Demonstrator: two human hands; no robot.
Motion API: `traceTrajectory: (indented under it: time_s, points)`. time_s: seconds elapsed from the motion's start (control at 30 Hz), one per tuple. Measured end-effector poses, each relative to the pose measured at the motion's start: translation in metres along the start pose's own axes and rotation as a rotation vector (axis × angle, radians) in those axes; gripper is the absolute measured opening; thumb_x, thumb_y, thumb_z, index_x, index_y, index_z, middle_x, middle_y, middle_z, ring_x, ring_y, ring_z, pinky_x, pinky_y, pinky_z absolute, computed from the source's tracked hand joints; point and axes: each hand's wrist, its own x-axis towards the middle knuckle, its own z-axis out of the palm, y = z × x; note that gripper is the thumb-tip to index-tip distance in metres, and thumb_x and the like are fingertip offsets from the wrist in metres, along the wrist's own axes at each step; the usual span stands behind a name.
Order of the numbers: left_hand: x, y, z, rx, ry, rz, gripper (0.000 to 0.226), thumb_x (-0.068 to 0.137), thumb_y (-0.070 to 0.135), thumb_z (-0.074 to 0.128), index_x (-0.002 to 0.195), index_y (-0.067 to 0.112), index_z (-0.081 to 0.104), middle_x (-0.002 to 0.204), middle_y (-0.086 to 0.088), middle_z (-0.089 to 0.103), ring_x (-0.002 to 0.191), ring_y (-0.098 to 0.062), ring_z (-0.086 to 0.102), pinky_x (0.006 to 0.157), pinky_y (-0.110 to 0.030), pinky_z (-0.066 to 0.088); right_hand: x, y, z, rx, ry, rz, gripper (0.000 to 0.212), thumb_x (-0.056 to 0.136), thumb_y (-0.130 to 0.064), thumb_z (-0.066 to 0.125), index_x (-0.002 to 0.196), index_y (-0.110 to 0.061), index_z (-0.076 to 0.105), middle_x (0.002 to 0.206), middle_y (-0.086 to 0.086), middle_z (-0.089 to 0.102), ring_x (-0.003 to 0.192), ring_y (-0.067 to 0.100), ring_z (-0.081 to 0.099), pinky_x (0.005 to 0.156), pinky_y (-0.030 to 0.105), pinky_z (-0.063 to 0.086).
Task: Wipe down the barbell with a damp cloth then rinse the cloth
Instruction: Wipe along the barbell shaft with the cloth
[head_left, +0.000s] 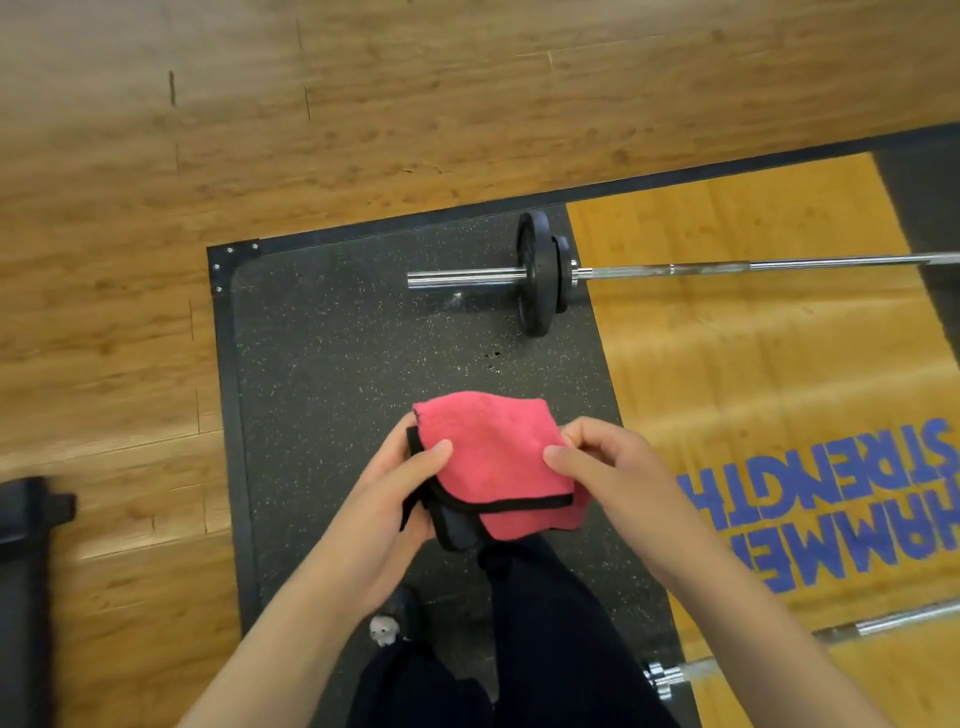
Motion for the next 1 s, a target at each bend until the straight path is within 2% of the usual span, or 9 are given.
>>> traceTrajectory:
  time_s: [0.13, 0.3, 0.4, 0.47, 0.53, 0.63, 0.9, 1.0]
  points:
    - [-0.026, -0.005, -0.026, 0.021, -0.003, 0.041, 0.039, 0.084, 0.022, 0.054, 0.123, 0.023, 0.059, 0.118, 0.001, 0.068, 0.109, -0.014, 0.063, 0.083, -0.030, 0.054, -0.026, 0.002, 0.037, -0.006, 0.048, -0.039, 0.030, 0.091, -0.019, 0.059, 0.063, -0.019, 0.046, 0.063, -0.004, 0.044, 0.061, 0.010, 0.039, 0.056, 0.023, 0.031]
    - [-0.072, -0.016, -0.064, 0.058, -0.019, 0.070, 0.042, 0.083, 0.024, 0.056, 0.125, 0.022, 0.059, 0.118, 0.000, 0.067, 0.107, -0.015, 0.062, 0.090, -0.036, 0.050, -0.066, 0.011, 0.091, 0.028, 0.114, -0.111, 0.029, 0.089, -0.024, 0.061, 0.064, -0.019, 0.049, 0.066, -0.002, 0.045, 0.064, 0.012, 0.040, 0.062, 0.030, 0.030]
    - [-0.107, -0.025, -0.089, 0.091, -0.058, 0.078, 0.042, 0.082, 0.024, 0.056, 0.124, 0.022, 0.059, 0.119, -0.001, 0.067, 0.110, -0.017, 0.061, 0.095, -0.039, 0.049, -0.099, 0.022, 0.129, 0.046, 0.173, -0.161, 0.031, 0.091, -0.019, 0.060, 0.063, -0.021, 0.049, 0.064, -0.006, 0.047, 0.063, 0.009, 0.041, 0.063, 0.029, 0.031]
    - [-0.131, -0.031, -0.101, 0.121, -0.092, 0.093, 0.041, 0.082, 0.024, 0.056, 0.123, 0.023, 0.059, 0.118, 0.000, 0.068, 0.108, -0.016, 0.062, 0.092, -0.039, 0.051, -0.121, 0.029, 0.149, 0.077, 0.205, -0.178, 0.032, 0.092, -0.017, 0.060, 0.062, -0.022, 0.049, 0.063, -0.009, 0.048, 0.061, 0.008, 0.042, 0.063, 0.028, 0.031]
    - [-0.152, -0.036, -0.109, 0.143, -0.131, 0.108, 0.041, 0.083, 0.024, 0.055, 0.123, 0.024, 0.059, 0.114, 0.003, 0.069, 0.104, -0.012, 0.064, 0.084, -0.032, 0.054, -0.144, 0.034, 0.163, 0.115, 0.229, -0.186, 0.032, 0.092, -0.016, 0.060, 0.062, -0.022, 0.050, 0.062, -0.011, 0.049, 0.061, 0.007, 0.043, 0.062, 0.028, 0.032]
    - [-0.174, -0.042, -0.113, 0.162, -0.191, 0.124, 0.039, 0.084, 0.022, 0.054, 0.122, 0.024, 0.059, 0.111, 0.005, 0.069, 0.100, -0.008, 0.065, 0.075, -0.023, 0.055, -0.176, 0.037, 0.175, 0.126, 0.264, -0.191, 0.030, 0.092, -0.016, 0.060, 0.064, -0.019, 0.051, 0.061, -0.011, 0.049, 0.062, 0.008, 0.044, 0.063, 0.028, 0.033]
    - [-0.210, -0.053, -0.088, 0.125, -0.346, 0.120, 0.040, 0.080, 0.020, 0.057, 0.119, 0.021, 0.059, 0.107, 0.003, 0.069, 0.097, -0.009, 0.064, 0.080, -0.026, 0.055, -0.243, 0.031, 0.171, 0.195, 0.379, -0.212, 0.026, 0.091, -0.013, 0.061, 0.066, -0.016, 0.052, 0.059, -0.011, 0.048, 0.058, 0.004, 0.042, 0.054, 0.018, 0.032]
    - [-0.217, -0.057, -0.082, 0.116, -0.371, 0.127, 0.039, 0.079, 0.019, 0.058, 0.118, 0.020, 0.060, 0.109, 0.002, 0.069, 0.100, -0.010, 0.064, 0.082, -0.025, 0.053, -0.258, 0.033, 0.171, 0.199, 0.401, -0.213, 0.024, 0.085, -0.023, 0.065, 0.066, -0.017, 0.052, 0.065, -0.006, 0.048, 0.066, 0.011, 0.042, 0.059, 0.025, 0.032]
